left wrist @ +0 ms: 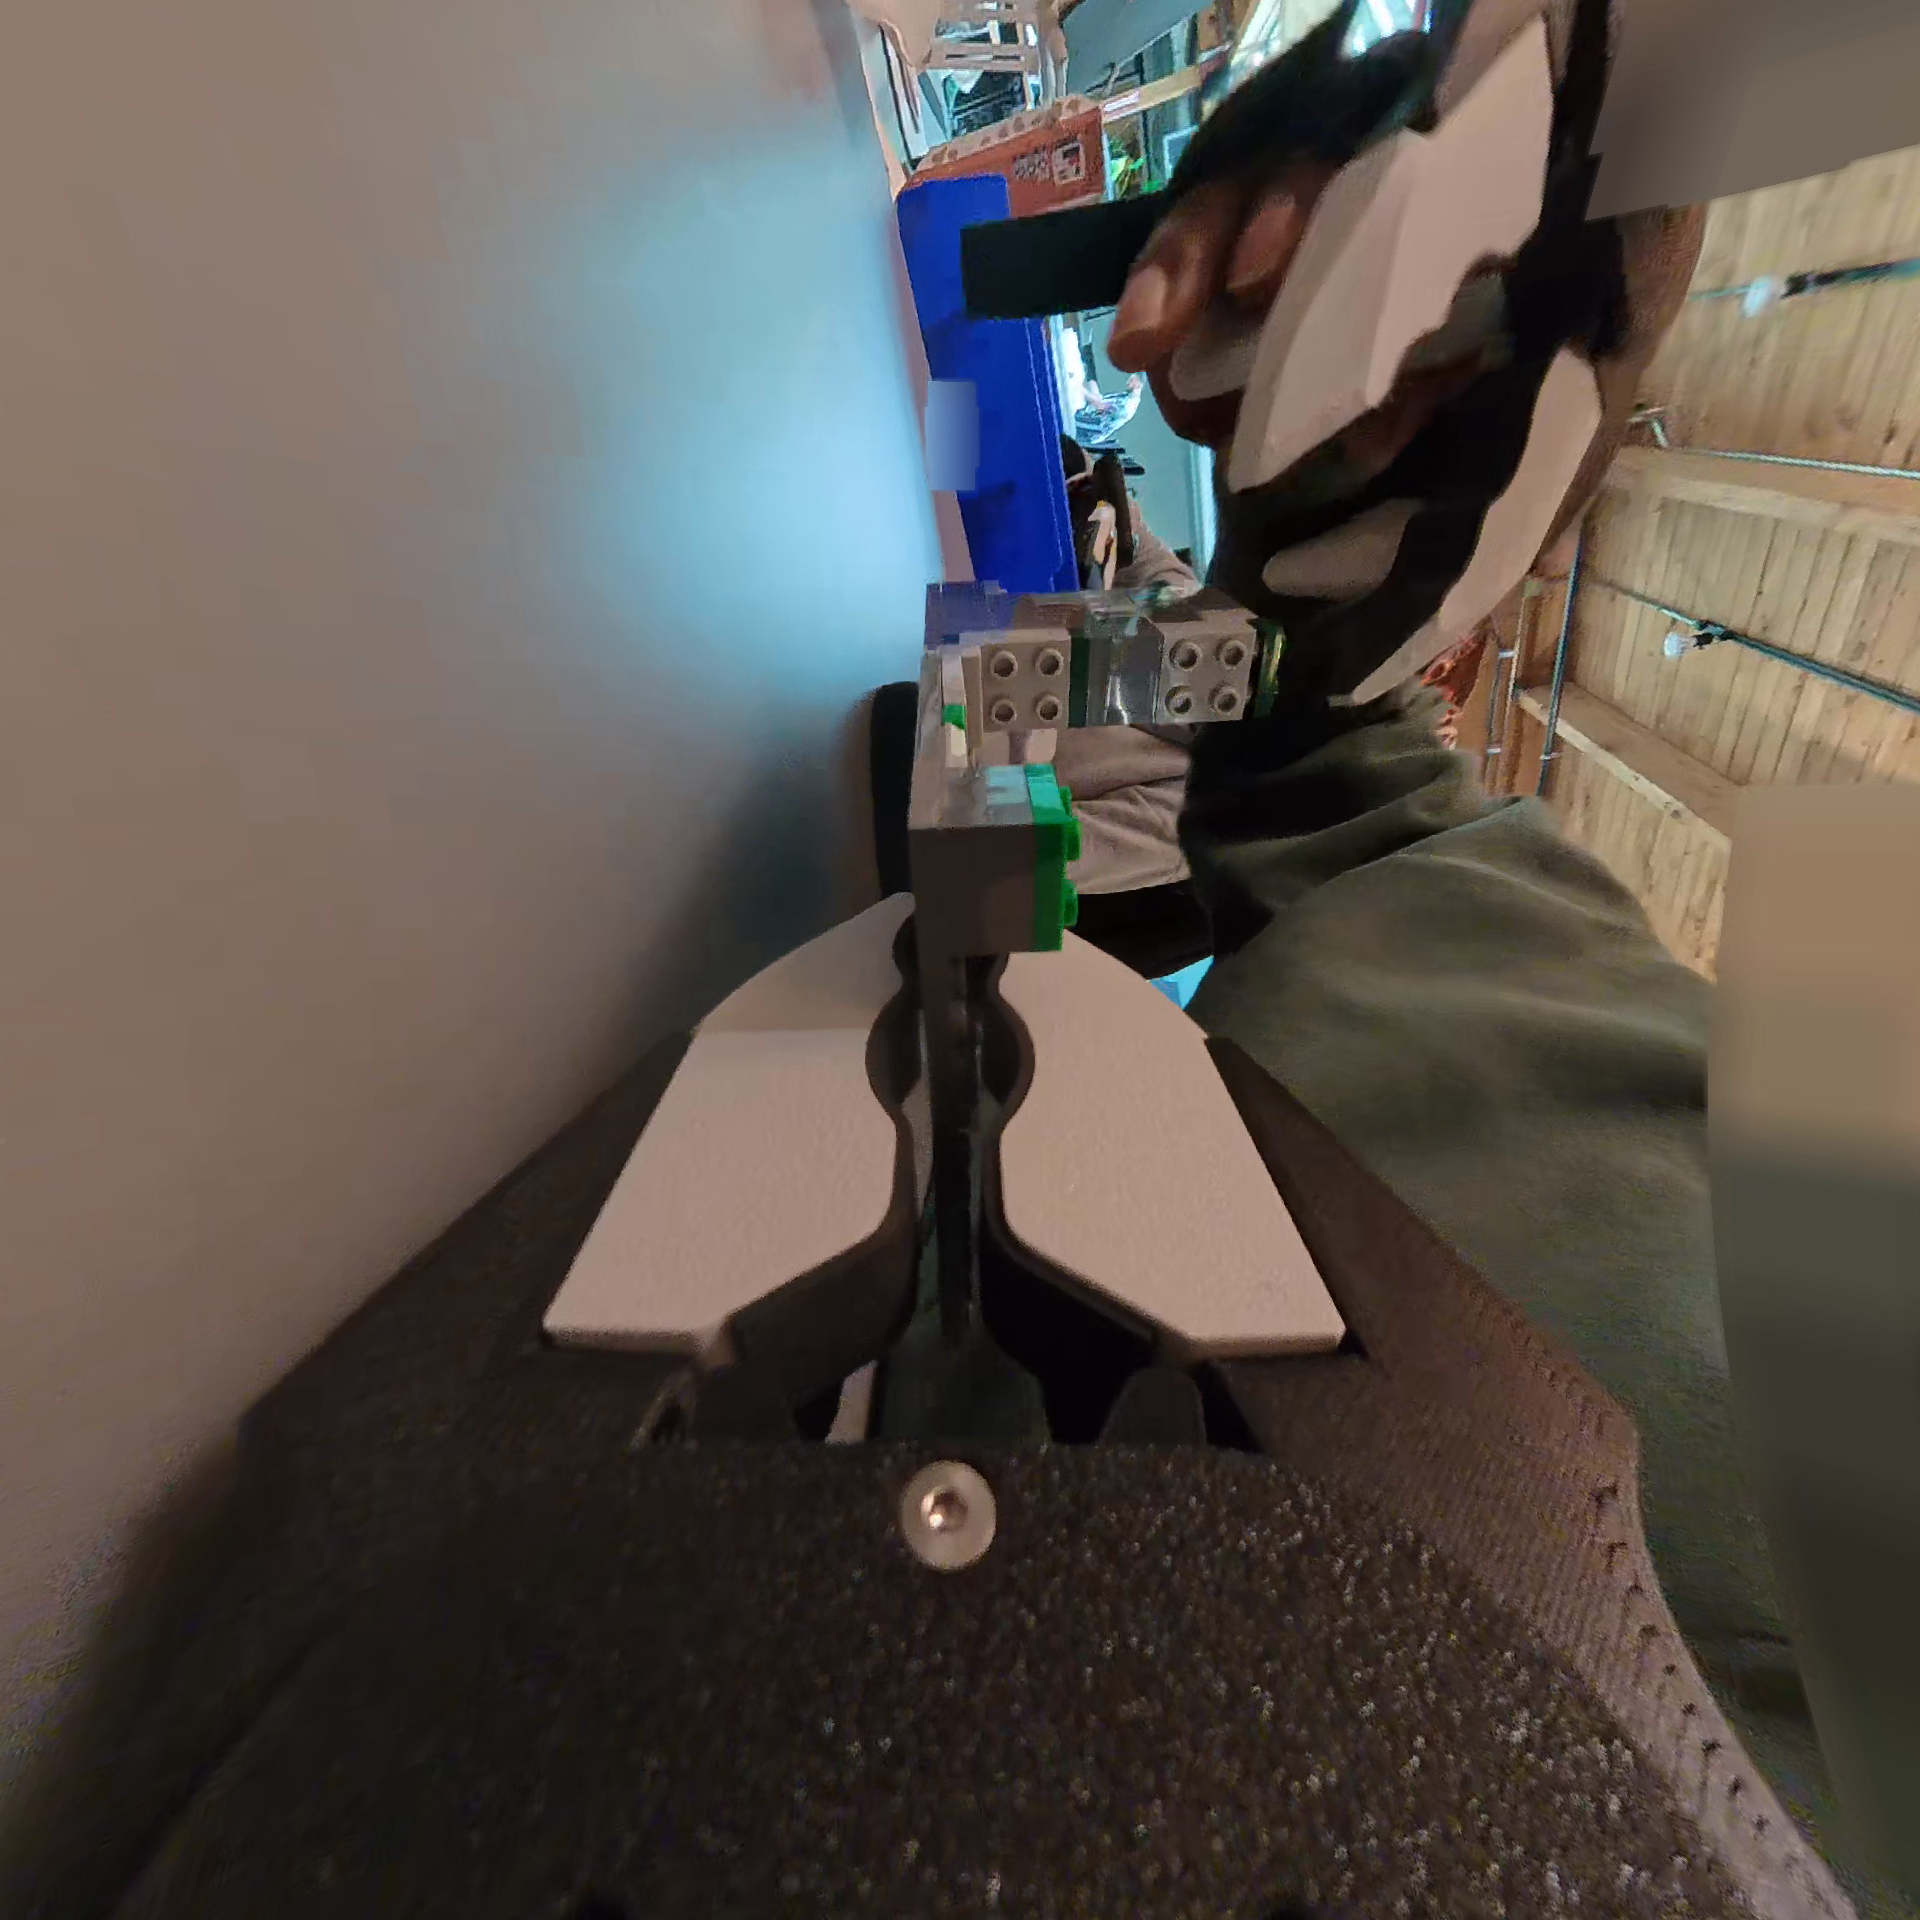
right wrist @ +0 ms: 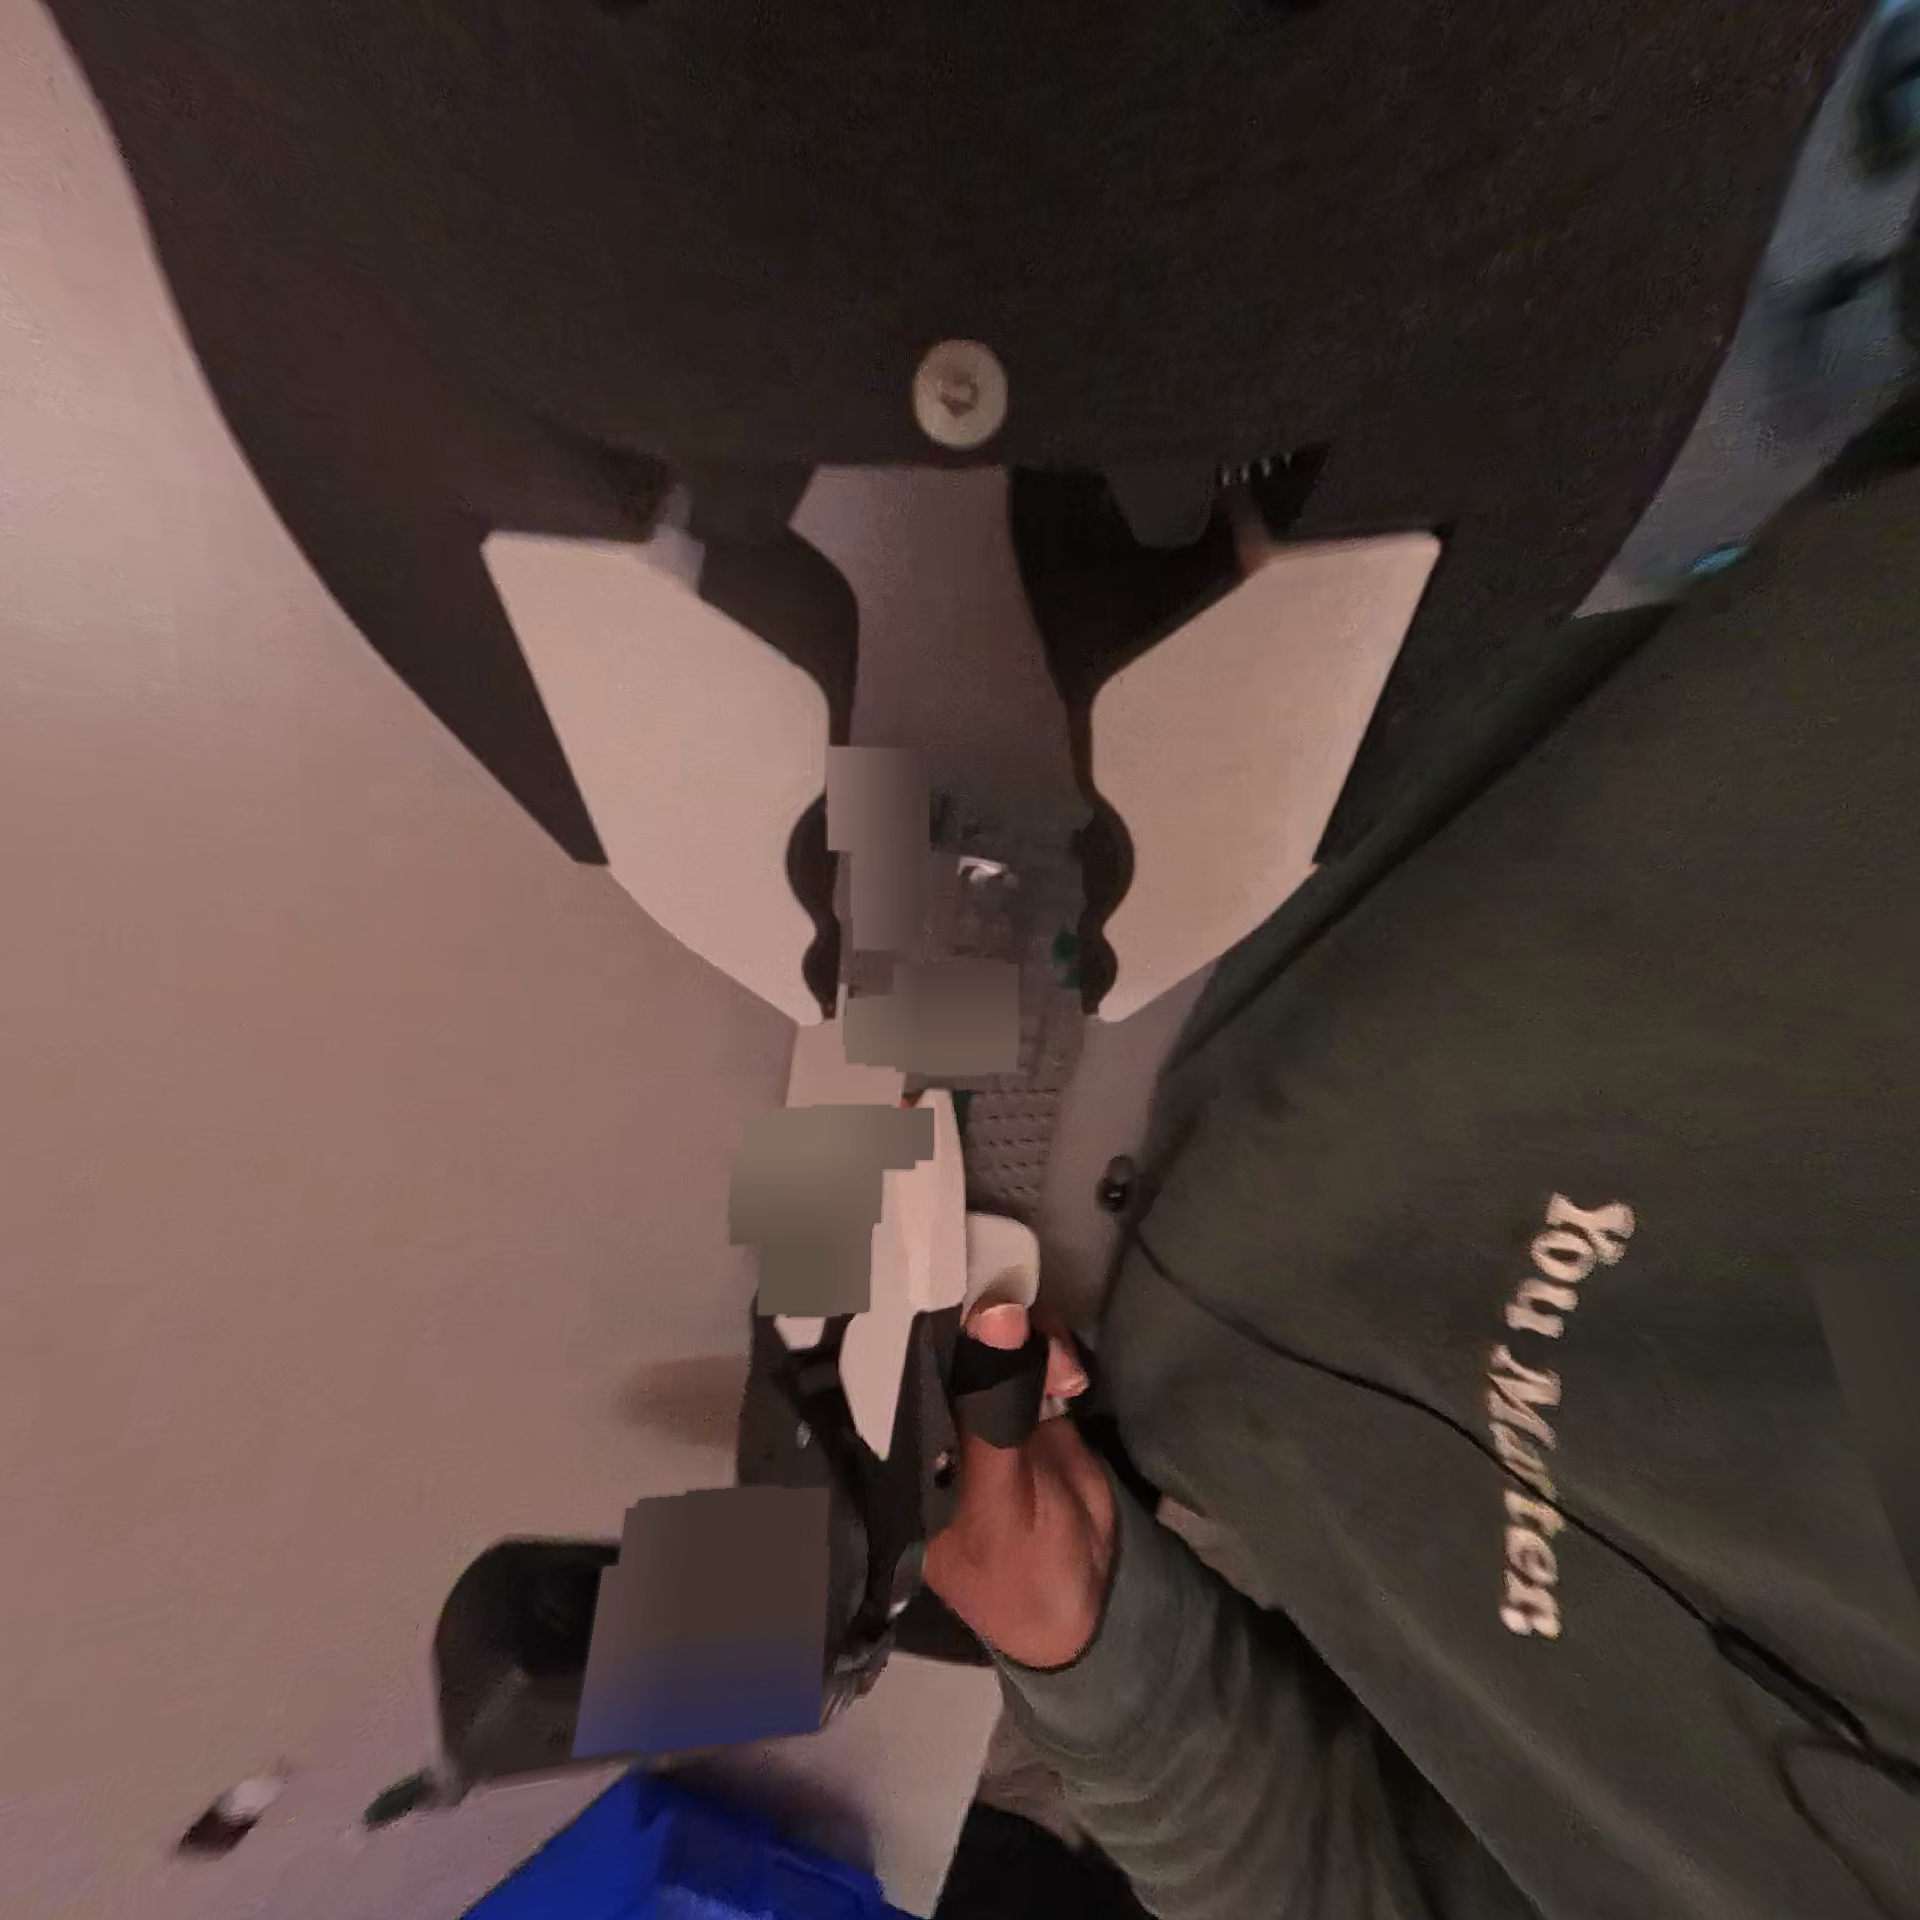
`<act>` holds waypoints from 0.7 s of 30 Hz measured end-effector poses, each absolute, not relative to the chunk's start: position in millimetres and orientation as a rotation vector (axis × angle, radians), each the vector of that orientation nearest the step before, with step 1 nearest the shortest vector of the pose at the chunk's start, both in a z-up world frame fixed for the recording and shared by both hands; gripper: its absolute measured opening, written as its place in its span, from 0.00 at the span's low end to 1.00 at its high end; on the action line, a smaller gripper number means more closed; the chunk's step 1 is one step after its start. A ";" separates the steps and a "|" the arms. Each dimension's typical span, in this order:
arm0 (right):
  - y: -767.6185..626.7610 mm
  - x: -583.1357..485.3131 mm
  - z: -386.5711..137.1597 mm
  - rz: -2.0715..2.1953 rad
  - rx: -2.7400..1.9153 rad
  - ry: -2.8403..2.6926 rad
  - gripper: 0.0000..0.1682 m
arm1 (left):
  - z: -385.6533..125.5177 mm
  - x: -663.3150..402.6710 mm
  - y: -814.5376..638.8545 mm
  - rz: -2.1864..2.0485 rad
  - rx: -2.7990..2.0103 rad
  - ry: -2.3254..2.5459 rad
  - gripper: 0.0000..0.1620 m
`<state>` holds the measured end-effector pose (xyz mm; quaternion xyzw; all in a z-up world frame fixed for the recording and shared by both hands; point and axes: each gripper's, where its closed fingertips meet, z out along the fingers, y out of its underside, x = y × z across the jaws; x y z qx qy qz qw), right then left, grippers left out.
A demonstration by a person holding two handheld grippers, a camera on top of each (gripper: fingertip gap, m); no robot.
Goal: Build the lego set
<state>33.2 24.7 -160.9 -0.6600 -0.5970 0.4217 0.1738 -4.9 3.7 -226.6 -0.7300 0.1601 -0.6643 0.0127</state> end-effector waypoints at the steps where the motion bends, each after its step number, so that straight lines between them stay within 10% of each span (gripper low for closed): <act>1: 23.0 34.7 -163.6 1.275 -1.924 -1.691 0.29 | -227.5 -4.0 2.2 -2.062 -2.280 0.508 0.04; 8: 7.0 32.4 -189.9 1.519 -2.228 -1.799 0.50 | -232.0 -1.9 -2.3 -2.083 -2.295 0.497 0.04; 21: 8.0 21.9 -205.9 1.587 -2.315 -1.917 0.47 | -230.1 -3.0 -2.6 -2.037 -2.263 0.570 0.04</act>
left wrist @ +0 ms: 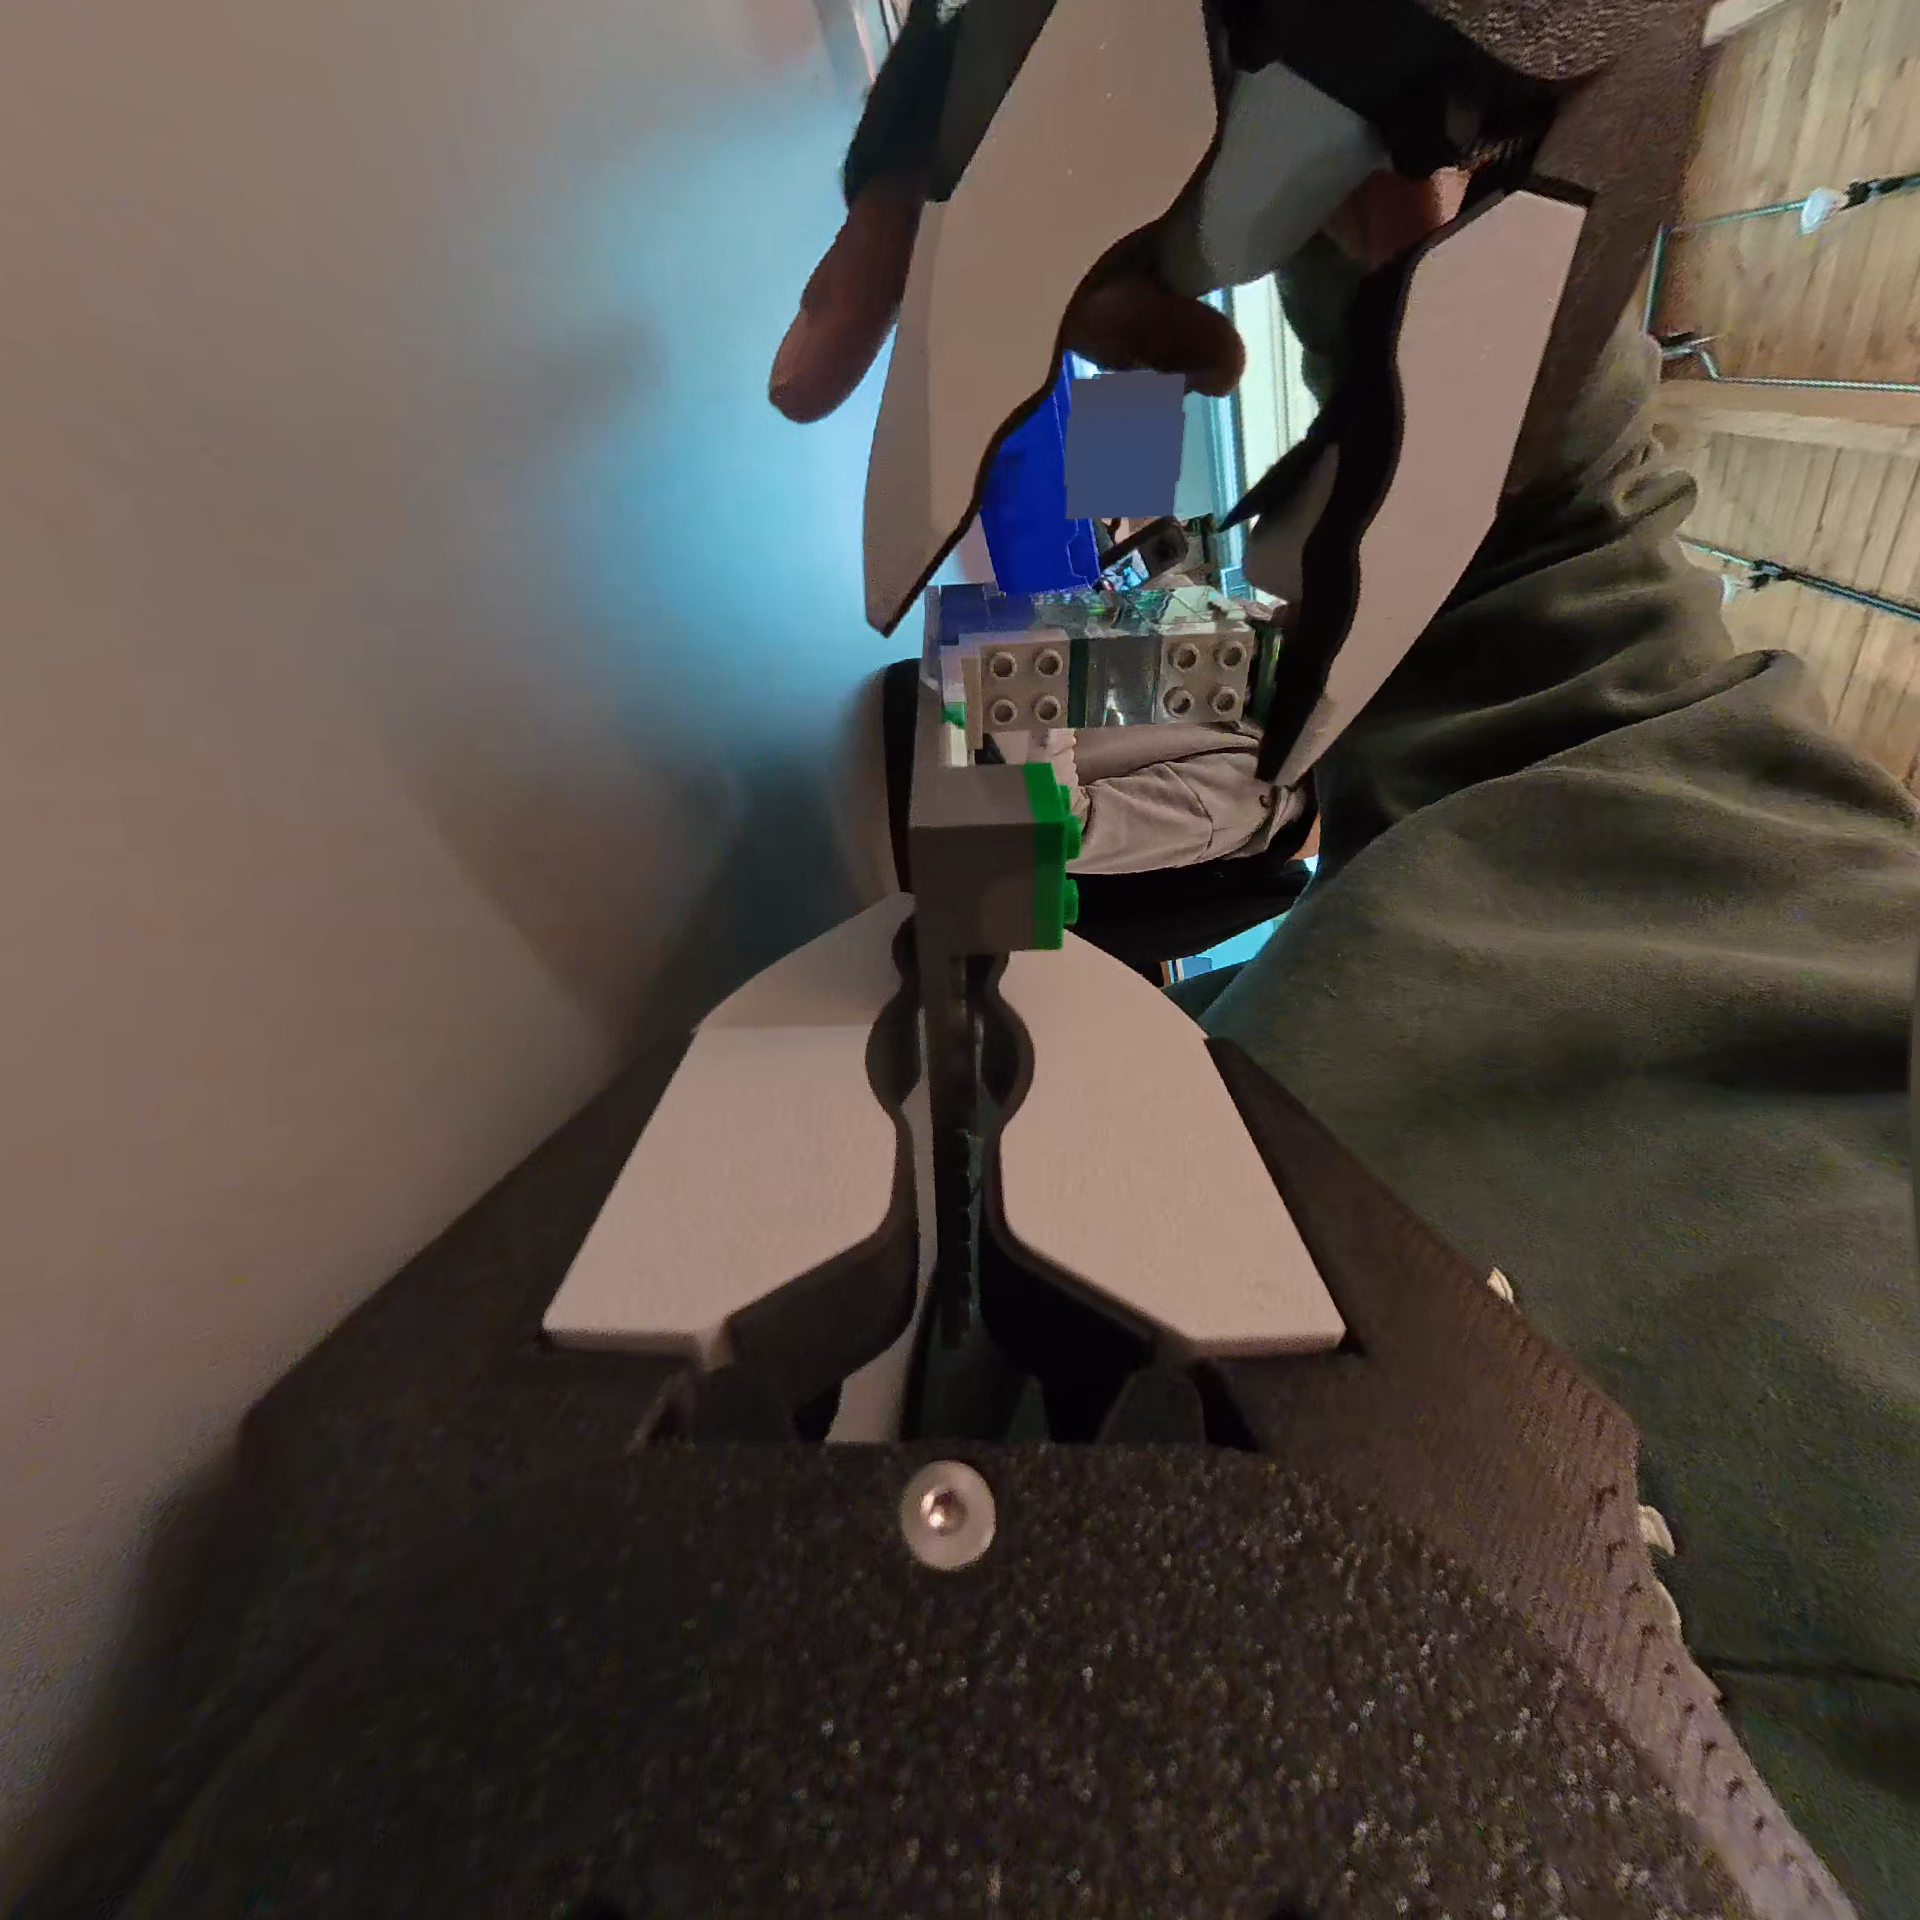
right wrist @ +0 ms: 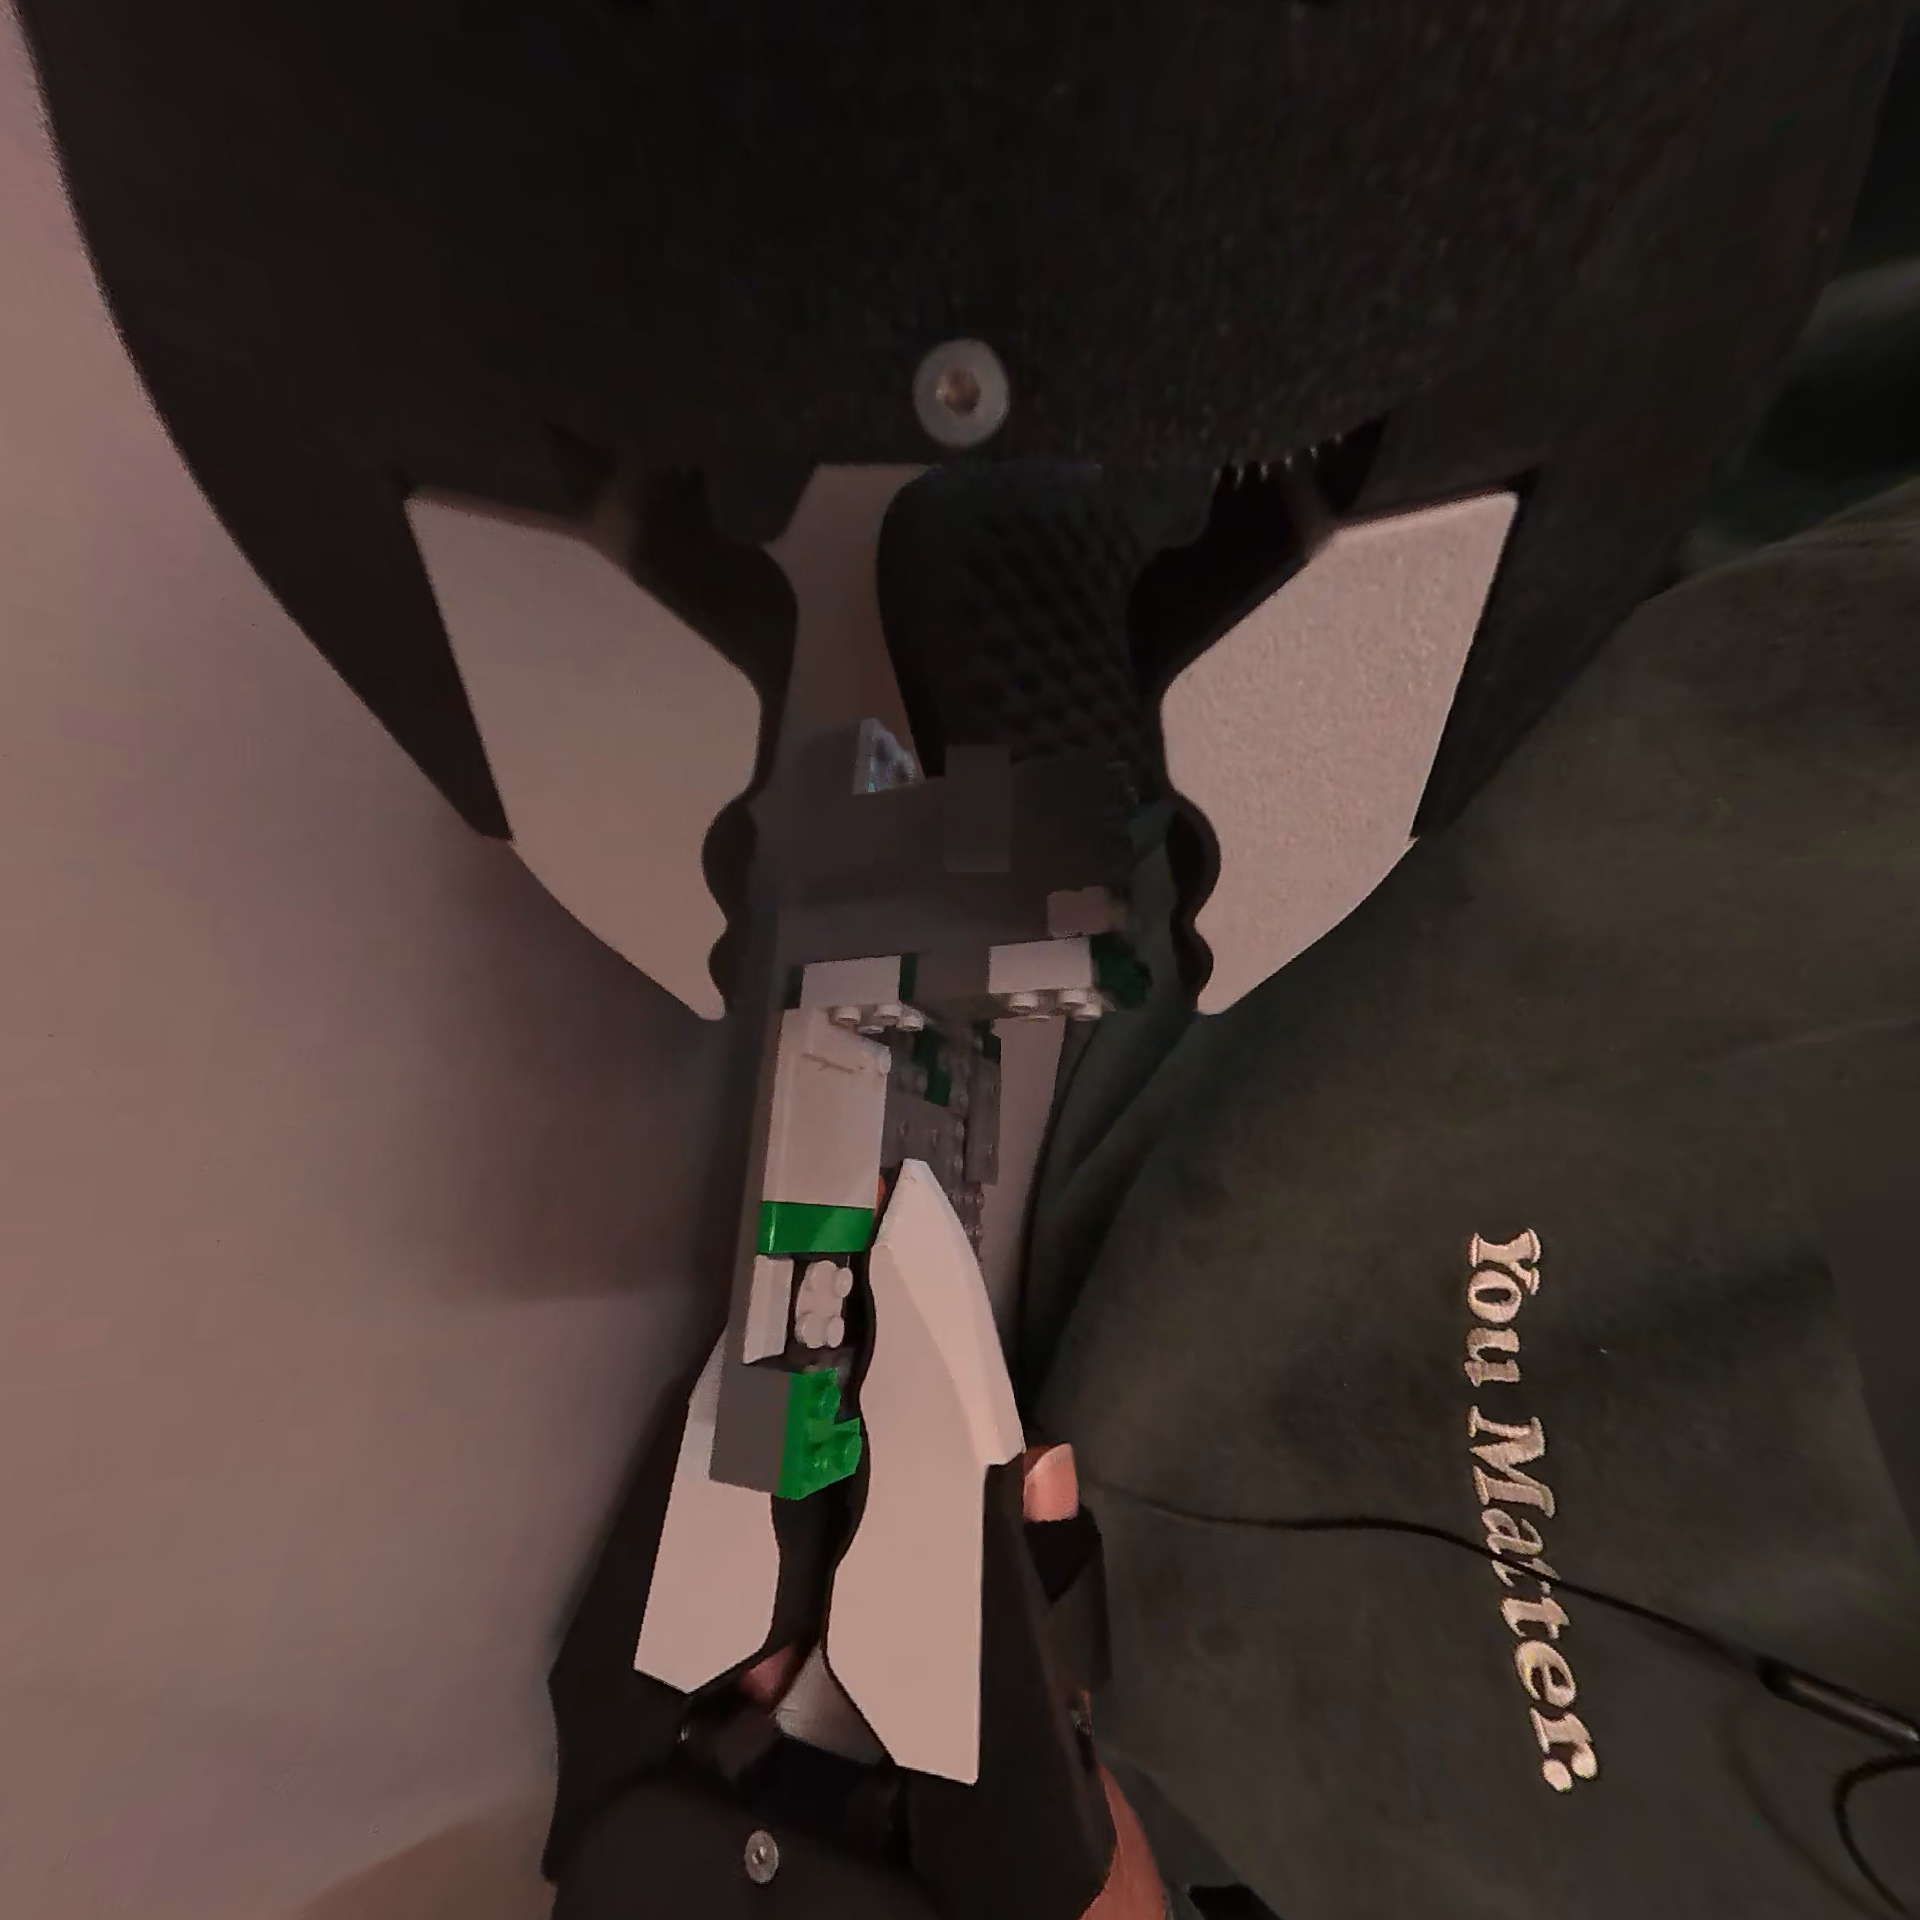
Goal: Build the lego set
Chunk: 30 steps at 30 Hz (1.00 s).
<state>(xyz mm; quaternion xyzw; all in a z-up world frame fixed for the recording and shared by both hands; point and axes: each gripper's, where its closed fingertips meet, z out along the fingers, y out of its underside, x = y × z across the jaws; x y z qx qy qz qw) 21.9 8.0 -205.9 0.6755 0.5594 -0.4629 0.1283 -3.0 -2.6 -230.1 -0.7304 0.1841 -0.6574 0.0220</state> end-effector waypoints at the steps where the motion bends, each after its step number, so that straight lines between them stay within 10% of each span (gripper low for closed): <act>1: 7.4 21.2 -206.2 -1.356 1.960 1.628 0.46 | -228.3 -2.8 -3.4 -2.040 -2.255 0.577 0.04; 30: -22.9 0.9 -197.2 -1.551 2.007 1.873 0.42 | -205.4 -26.2 -15.9 -1.632 -2.030 0.973 0.04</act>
